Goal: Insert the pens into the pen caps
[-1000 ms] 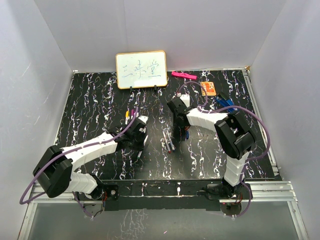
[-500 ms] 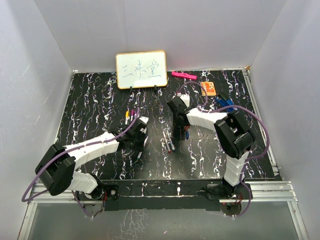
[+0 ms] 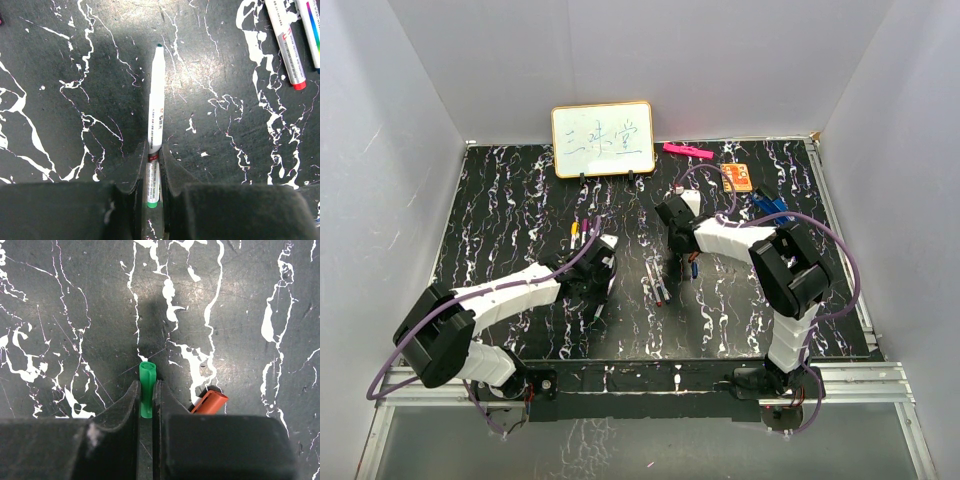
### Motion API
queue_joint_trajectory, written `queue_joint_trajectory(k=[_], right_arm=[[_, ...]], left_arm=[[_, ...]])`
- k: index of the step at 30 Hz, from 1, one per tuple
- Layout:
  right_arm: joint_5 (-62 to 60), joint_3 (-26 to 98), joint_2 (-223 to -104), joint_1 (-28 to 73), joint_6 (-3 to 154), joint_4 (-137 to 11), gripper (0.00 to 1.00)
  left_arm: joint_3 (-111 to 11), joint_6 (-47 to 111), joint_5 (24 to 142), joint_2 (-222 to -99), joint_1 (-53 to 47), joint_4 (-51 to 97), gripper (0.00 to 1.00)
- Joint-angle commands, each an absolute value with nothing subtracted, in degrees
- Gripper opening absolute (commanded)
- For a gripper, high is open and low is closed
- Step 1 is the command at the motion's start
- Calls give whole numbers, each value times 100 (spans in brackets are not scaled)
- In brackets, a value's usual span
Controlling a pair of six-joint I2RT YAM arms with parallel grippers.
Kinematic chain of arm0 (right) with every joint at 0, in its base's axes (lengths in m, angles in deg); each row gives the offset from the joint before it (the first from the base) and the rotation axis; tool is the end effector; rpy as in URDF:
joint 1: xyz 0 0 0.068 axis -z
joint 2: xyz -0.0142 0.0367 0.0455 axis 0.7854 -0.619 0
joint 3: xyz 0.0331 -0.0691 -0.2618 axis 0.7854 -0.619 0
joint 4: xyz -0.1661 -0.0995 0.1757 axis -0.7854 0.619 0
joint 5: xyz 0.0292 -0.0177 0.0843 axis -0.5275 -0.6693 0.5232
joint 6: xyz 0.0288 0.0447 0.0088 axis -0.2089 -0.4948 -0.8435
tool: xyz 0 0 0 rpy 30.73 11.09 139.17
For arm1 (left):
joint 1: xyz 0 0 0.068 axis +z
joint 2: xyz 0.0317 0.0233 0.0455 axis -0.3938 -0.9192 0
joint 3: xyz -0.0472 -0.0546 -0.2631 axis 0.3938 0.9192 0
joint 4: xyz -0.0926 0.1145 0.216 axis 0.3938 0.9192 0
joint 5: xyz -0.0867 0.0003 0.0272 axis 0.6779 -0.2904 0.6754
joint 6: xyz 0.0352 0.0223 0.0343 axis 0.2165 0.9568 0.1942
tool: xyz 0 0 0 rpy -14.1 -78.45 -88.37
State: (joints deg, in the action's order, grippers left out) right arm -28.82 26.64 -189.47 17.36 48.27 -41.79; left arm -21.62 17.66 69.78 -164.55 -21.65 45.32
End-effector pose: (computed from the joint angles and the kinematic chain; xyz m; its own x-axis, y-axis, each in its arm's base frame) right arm 0.3129 0.1991 0.1565 -0.8283 0.0634 -0.5567 0.0791 0.9969 -0.0042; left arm 0.1912 -0.1858 0.1885 -0.8196 0.1996 -0.5370 0.3438 0.9212 -0.1822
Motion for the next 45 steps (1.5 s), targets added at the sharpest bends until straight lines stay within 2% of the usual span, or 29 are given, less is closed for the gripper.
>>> queue_joint_trajectory(k=[1,11,17,32,37,45], right_arm=[[-2669,2417,-19077,1746,4778,-3771,0],[-2831,2394,-18724,1739,4868,-3856,0],[-2698,2253,-18036,1741,5067,-4317,0],[-1388,576,-15477,1695,5232,-7209,0],[-1370,106,-15050,1584,5179,-8084,0],[-1265,-273,-14909,1491,4832,-9025,0]], left_arm=[[-2275,1738,6955,-16391,-2145,4621,0],[-2272,1732,6948,-16391,-2145,4425,0],[-2315,1757,7242,-16119,-2143,3998,0],[-1577,1591,8947,-15797,-2282,1262,0],[-1302,1213,9236,-15779,-2345,209,0],[-1065,1206,9182,-15613,-2461,-638,0]])
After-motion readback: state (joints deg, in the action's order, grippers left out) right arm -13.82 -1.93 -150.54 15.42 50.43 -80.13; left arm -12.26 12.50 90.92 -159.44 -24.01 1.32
